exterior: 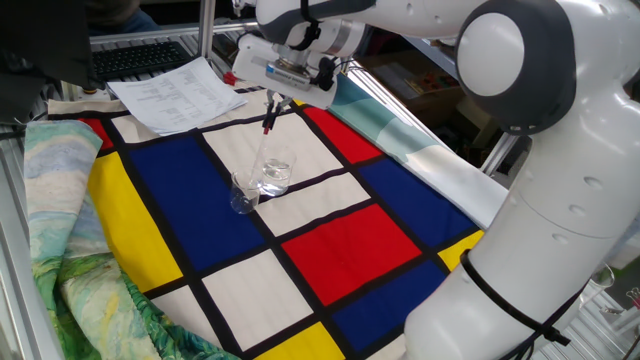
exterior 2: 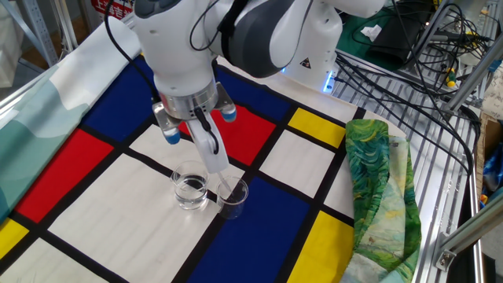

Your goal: Transfer liquid using a dropper

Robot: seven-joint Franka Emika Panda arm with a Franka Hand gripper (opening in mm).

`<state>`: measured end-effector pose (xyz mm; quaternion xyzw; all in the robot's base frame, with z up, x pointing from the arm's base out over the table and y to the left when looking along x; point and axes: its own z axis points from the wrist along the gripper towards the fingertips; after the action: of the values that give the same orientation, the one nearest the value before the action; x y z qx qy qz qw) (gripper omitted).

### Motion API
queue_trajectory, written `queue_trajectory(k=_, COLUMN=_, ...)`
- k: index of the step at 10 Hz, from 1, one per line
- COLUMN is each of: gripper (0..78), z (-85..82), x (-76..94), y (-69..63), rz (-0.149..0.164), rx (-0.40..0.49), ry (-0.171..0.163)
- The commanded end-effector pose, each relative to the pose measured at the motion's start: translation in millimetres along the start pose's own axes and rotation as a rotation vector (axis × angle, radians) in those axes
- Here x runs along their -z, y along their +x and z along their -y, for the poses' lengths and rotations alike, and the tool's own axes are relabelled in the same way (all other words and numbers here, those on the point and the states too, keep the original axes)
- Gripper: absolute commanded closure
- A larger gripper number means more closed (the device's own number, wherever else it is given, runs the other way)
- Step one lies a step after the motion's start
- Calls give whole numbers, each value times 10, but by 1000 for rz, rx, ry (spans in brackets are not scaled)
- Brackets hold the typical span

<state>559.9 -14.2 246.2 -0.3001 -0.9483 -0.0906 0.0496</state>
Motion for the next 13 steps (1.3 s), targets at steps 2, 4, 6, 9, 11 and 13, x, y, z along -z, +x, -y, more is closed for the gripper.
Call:
queue_trajectory(k=2, gripper=758, z=-11, x=-74, y=24, rz=18, rx=1, ry=6)
queue_trajectory(k=4, gripper=758, z=-12, x=-105, y=35, rz=21, rx=7, ry=9)
queue_trajectory(k=6, gripper=758, z=-14, x=-125, y=39, rz=25, rx=9, ry=13)
queue_trajectory(k=9, gripper=758, z=-14, x=-156, y=61, rz=34, rx=1, ry=19)
queue_trajectory(k=11, gripper=758, z=-27, x=-206, y=96, rz=52, rx=-8, ry=21)
queue_trajectory(k=13, gripper=758, z=-30, x=-242, y=119, rz=64, rx=-12, ry=24)
